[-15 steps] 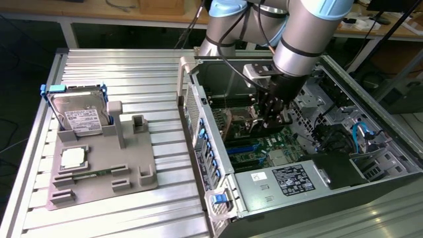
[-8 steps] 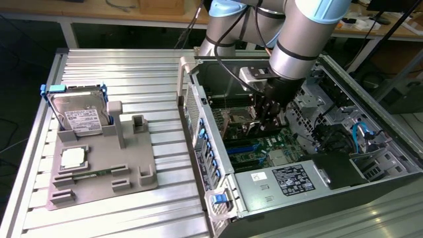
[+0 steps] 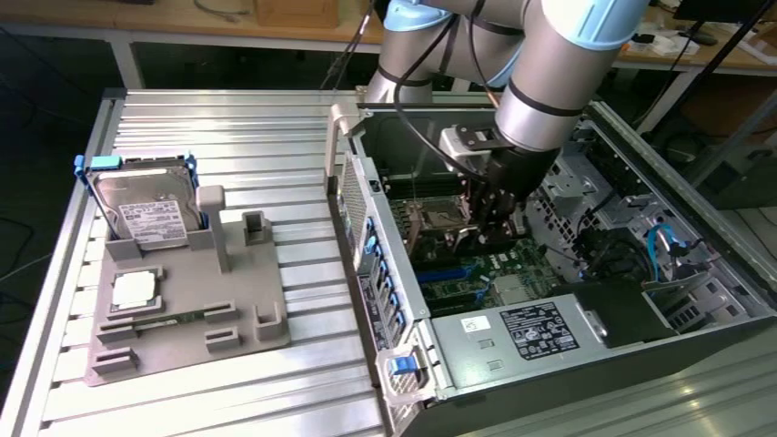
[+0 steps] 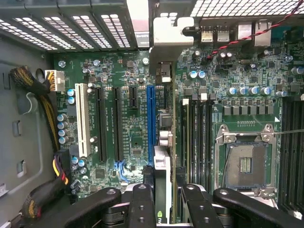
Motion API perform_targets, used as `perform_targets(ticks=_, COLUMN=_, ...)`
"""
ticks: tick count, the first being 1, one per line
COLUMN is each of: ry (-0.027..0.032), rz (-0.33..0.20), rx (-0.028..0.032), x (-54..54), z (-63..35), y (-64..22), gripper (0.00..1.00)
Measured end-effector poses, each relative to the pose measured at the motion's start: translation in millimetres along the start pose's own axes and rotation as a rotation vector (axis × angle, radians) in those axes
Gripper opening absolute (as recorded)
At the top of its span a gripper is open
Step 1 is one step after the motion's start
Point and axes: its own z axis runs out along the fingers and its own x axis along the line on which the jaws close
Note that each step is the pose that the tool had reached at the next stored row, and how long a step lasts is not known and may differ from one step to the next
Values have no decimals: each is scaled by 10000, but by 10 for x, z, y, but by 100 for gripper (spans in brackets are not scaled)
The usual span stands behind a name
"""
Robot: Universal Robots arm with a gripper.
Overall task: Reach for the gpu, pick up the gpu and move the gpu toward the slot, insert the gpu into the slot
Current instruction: 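Insert the gpu into the slot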
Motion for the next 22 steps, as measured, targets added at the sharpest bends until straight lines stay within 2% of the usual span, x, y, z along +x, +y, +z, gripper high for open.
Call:
perform_targets(ticks=7, ry=1, rz=1, rx=-7, x=1, z=36, y=76, gripper=27)
perform_targets(ticks=18, ry=-1, rz=1, rx=-7, x=139, z=43, y=73, gripper=27)
perform_targets(ticks=22, ry=0, rz=1, rx=-7, x=148, z=48, y=82, gripper=27)
